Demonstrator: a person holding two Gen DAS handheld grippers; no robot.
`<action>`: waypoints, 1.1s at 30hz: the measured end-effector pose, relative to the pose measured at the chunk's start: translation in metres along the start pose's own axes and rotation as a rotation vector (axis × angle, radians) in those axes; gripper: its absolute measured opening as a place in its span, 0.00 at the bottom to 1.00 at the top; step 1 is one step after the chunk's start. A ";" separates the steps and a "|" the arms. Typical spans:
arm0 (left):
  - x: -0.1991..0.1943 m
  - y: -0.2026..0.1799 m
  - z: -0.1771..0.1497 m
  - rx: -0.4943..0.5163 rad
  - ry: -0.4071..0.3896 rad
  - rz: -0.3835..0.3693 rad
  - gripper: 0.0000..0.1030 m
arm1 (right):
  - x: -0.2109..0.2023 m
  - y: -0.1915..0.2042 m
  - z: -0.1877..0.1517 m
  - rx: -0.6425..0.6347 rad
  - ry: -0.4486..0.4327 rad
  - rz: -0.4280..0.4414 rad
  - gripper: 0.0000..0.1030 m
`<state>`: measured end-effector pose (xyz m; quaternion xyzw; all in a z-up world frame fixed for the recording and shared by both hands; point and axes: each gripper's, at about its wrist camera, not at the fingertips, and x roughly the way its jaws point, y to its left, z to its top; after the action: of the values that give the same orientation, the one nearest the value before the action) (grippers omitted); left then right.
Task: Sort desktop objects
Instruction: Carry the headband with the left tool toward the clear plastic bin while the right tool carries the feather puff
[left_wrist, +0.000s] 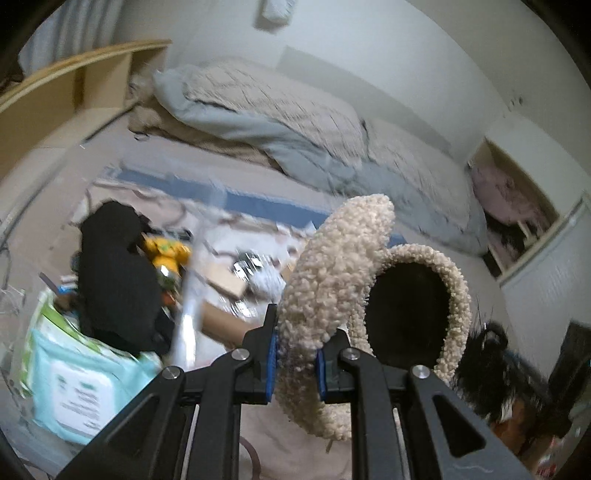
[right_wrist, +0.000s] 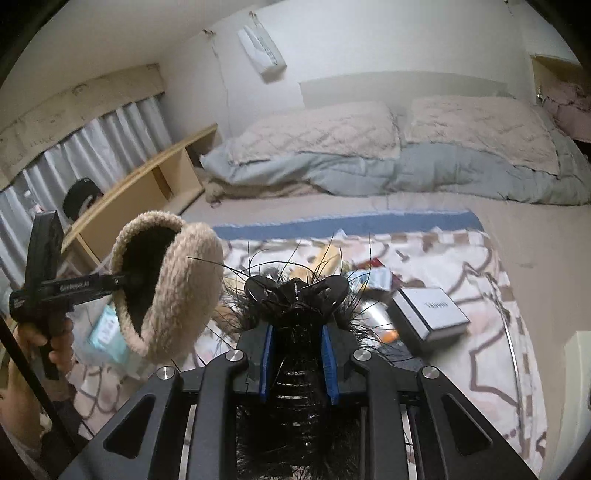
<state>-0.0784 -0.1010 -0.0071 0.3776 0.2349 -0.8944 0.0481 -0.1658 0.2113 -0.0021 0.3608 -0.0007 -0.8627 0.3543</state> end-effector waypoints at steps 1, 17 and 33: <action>-0.003 0.004 0.006 -0.013 -0.015 0.010 0.16 | 0.001 0.005 0.002 -0.003 -0.008 0.012 0.23; -0.004 0.136 0.063 -0.359 -0.109 0.249 0.16 | -0.014 0.064 0.014 -0.081 -0.124 0.168 0.23; 0.059 0.185 0.049 -0.561 0.018 0.292 0.16 | 0.002 0.084 0.013 -0.128 -0.089 0.180 0.23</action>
<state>-0.1035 -0.2817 -0.0890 0.3874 0.4161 -0.7750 0.2759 -0.1235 0.1444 0.0275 0.2974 0.0061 -0.8408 0.4523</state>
